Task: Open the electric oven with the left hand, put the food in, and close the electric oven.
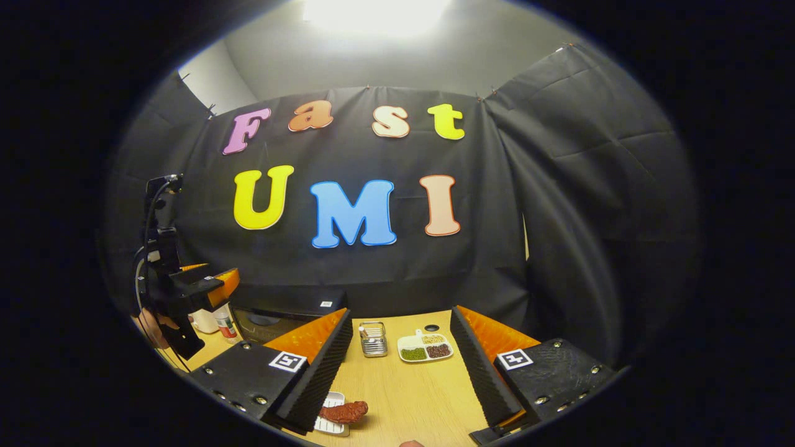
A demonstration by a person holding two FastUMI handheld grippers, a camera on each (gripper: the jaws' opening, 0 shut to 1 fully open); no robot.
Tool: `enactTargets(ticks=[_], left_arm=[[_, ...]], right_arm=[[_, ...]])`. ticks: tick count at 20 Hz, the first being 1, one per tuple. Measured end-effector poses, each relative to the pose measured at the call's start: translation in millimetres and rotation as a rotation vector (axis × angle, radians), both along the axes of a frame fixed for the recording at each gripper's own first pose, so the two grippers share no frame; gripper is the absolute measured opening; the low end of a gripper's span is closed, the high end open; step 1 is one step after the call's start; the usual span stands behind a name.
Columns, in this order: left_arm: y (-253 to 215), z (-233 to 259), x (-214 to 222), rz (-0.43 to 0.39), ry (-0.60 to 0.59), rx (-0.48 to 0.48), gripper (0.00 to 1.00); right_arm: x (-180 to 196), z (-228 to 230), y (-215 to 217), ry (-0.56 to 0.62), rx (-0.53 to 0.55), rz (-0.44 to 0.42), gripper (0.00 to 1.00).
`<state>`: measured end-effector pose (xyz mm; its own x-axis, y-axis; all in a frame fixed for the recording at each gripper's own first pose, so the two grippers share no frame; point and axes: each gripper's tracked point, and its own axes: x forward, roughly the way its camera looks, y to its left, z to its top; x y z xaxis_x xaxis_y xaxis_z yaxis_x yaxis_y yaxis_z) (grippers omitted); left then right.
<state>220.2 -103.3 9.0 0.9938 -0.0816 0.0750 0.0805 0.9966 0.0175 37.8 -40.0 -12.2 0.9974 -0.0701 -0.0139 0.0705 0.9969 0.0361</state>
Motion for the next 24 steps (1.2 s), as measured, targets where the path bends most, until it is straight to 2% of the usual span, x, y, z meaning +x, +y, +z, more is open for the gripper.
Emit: enactTargets(ticks=[5, 8, 12, 13, 14, 15, 19, 24], left_arm=[[-8.0, -53.3, 58.8, -0.034, 0.069, 0.012, 0.98], [-11.0, -90.5, 87.9, -0.039, 0.138, 0.026, 1.0], [-8.7, -113.0, 115.4, -0.028, 0.162, 0.04, 1.0], [-8.6, -118.3, 120.1, -0.029, 0.17, 0.046, 1.0], [-7.6, -123.6, 124.0, -0.027, 0.177, 0.048, 0.92], [-6.5, -128.8, 127.0, -0.021, 0.187, 0.048, 1.0], [-3.1, -150.7, 127.5, 0.0, 0.227, 0.018, 0.98], [-2.0, -152.0, 125.2, 0.005, 0.19, -0.036, 0.98]], right_arm=[[0.0, -15.0, -9.7, 0.067, -0.025, -0.082, 0.96], [-0.1, -14.2, -15.6, 0.081, -0.04, -0.129, 0.96], [2.3, -11.4, -18.7, 0.088, -0.058, -0.176, 0.96], [2.7, -10.9, -19.6, 0.089, -0.068, -0.185, 0.96], [3.1, -9.8, -20.4, 0.091, -0.077, -0.19, 0.96], [2.6, -9.4, -22.0, 0.092, -0.083, -0.195, 0.96], [4.4, -6.4, -24.8, 0.095, -0.099, -0.215, 0.96], [7.5, -5.4, -21.9, 0.098, -0.109, -0.197, 0.96]])
